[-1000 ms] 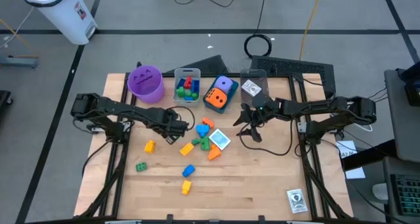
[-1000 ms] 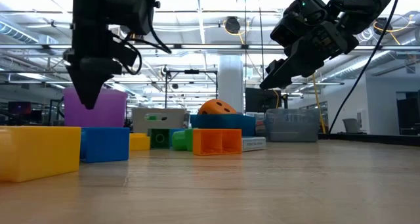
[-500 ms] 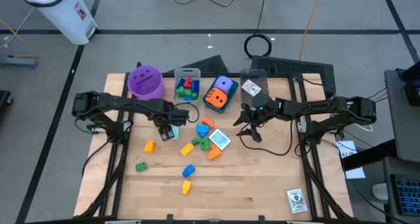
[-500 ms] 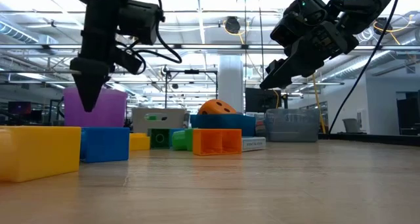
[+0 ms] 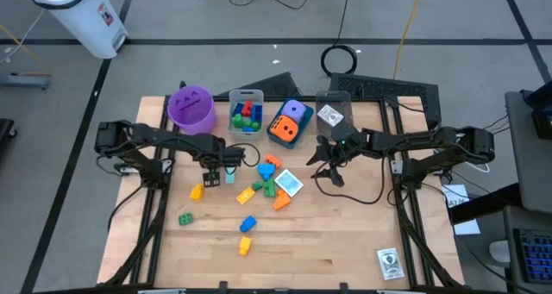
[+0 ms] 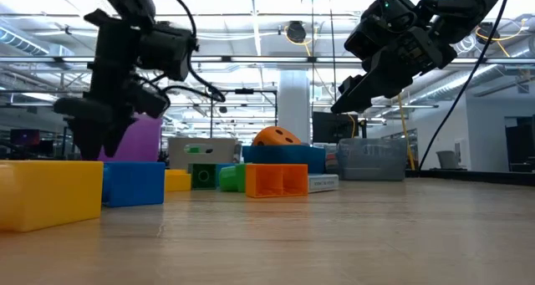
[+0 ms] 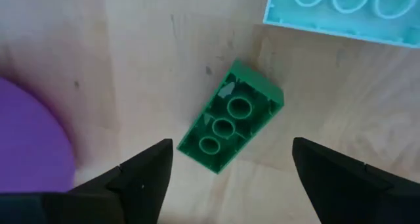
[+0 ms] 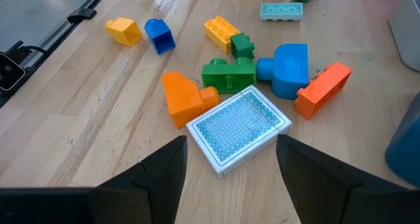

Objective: Pick & Place Toys
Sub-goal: Put the green game piece into the gray bin

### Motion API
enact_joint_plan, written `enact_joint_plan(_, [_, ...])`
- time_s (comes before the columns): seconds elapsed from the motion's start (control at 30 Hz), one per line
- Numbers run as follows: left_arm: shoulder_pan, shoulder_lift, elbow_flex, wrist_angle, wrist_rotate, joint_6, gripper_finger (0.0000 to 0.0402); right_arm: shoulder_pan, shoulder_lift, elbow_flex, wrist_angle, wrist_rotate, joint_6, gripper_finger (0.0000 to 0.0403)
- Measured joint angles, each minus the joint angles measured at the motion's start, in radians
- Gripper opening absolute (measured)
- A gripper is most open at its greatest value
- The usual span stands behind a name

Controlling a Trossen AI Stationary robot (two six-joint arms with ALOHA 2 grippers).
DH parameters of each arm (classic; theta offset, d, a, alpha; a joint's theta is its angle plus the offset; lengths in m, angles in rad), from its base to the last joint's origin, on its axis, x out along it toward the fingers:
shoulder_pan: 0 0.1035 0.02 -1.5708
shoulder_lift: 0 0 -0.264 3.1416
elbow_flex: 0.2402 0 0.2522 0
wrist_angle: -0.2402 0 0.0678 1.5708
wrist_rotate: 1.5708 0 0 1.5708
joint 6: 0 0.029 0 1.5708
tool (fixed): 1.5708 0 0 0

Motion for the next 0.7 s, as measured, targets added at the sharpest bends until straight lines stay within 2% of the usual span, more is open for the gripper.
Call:
enact_joint_plan(0.23, [0.003, 0.0, -0.085, 0.112, -0.053, 0.053, 0.0326, 0.0, 0.0, 0.0, 0.0, 0.0, 0.0, 0.0228])
enact_joint_plan(0.47, [0.043, 0.0, -0.089, 0.184, -0.054, 0.069, 0.0326, 0.0, 0.0, 0.0, 0.0, 0.0, 0.0, 0.0228])
enact_joint_plan(0.6, [0.073, 0.0, -0.089, 0.196, -0.018, 0.092, 0.0321, 0.0, 0.0, 0.0, 0.0, 0.0, 0.0, 0.0228])
enact_joint_plan(0.7, [0.085, 0.0, -0.089, 0.211, 0.013, 0.108, 0.03, 0.0, 0.0, 0.0, 0.0, 0.0, 0.0, 0.0228])
